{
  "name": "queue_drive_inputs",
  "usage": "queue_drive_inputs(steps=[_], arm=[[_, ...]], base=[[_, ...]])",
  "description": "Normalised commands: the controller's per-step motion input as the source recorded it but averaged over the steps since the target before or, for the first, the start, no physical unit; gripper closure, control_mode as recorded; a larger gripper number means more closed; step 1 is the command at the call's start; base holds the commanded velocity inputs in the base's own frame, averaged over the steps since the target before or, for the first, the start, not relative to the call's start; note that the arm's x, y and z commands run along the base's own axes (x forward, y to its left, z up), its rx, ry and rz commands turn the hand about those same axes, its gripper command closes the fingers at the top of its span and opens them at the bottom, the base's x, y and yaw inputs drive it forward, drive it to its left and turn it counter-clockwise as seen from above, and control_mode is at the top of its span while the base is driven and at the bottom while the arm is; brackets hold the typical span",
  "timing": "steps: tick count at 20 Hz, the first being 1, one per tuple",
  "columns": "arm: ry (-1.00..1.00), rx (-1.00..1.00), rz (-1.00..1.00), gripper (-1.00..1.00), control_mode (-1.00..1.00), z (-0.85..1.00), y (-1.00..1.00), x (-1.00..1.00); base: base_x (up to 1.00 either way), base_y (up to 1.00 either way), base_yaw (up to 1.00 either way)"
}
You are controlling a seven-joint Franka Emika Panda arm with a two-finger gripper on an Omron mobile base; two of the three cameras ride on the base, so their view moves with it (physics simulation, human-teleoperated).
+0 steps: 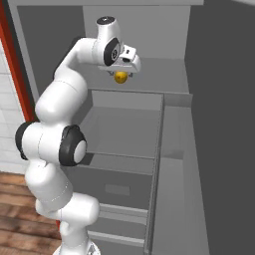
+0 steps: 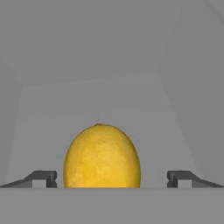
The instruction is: Retrieve a lemon from the fridge and place it on the cutting board with the fish.
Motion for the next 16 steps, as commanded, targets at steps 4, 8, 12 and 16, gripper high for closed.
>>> queue_drive_inputs(steps=[4,8,12,16], arm=[[0.02,0.0,0.0,-1.0,-1.0,-0.01,0.0,0.08],[0.11,0.0,0.0,-1.0,-1.0,-0.09,0.0,0.0],[0.11,0.0,0.0,-1.0,-1.0,-0.16,0.0,0.0],[0.01,0.0,0.0,-1.0,-1.0,-0.09,0.0,0.0]], base=[[0.0,0.0,0.0],[0.0,0.0,0.0],[0.0,0.0,0.0],[0.0,0.0,0.0]])
